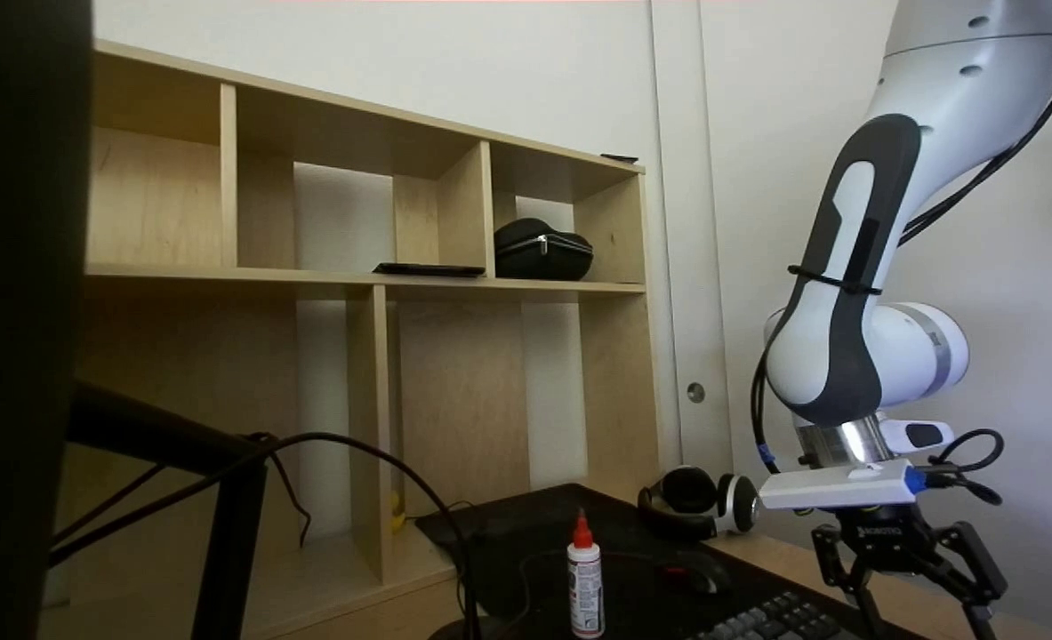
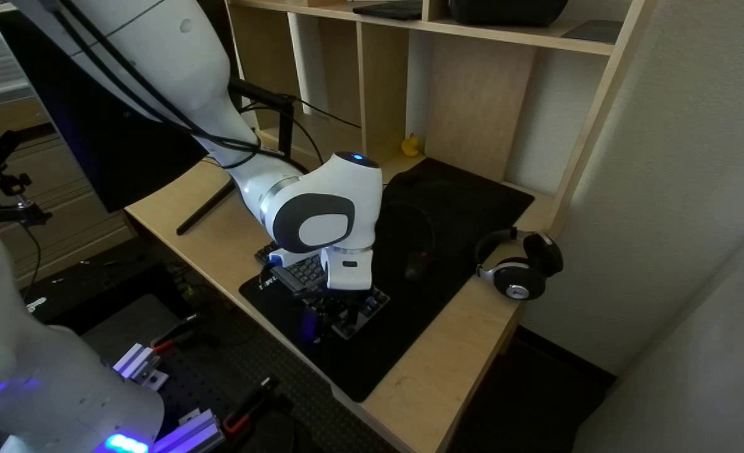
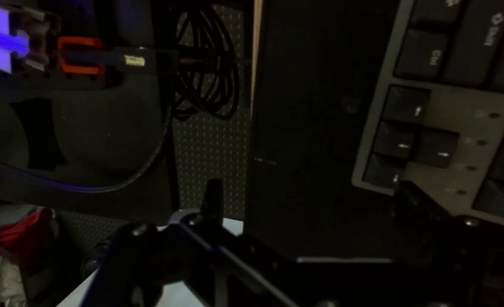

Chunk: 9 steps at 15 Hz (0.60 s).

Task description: Press the front right key on the keyboard

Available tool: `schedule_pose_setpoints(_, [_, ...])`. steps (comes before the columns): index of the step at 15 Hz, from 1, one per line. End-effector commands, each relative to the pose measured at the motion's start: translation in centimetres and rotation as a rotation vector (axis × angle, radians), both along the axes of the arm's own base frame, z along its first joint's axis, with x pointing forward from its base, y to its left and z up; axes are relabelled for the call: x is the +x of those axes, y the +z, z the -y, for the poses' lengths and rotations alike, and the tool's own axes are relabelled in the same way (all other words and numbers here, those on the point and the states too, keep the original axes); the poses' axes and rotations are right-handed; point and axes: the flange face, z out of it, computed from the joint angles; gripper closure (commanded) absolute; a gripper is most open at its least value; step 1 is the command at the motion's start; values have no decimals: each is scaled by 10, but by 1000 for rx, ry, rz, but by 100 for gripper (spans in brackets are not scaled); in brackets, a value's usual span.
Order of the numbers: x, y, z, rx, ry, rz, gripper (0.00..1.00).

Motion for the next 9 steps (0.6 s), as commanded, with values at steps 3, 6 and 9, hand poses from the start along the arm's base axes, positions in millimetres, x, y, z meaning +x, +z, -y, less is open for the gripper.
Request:
schedule_pose_setpoints(3, [3,1,1,0,-11,20,0])
schedule_pose_setpoints(6, [3,1,1,-1,-12,22,0])
schedule_pose_setpoints(9, [-13,-2,-2,27,-30,-159,0])
